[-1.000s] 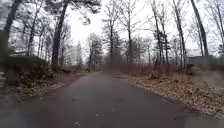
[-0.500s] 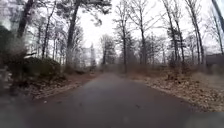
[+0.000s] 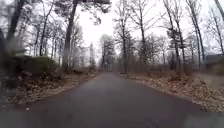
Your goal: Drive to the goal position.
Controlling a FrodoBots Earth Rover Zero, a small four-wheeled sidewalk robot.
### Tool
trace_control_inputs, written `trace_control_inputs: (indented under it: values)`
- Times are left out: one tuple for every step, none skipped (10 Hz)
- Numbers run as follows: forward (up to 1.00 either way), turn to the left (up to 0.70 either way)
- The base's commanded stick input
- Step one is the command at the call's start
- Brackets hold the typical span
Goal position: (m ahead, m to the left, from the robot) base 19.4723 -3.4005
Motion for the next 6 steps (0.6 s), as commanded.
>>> trace_control_inputs:
  values:
    - [1.00,0.00]
    - [1.00,0.00]
    - [1.00,0.00]
    - [1.00,0.00]
    - [1.00,0.00]
    - [1.00,0.00]
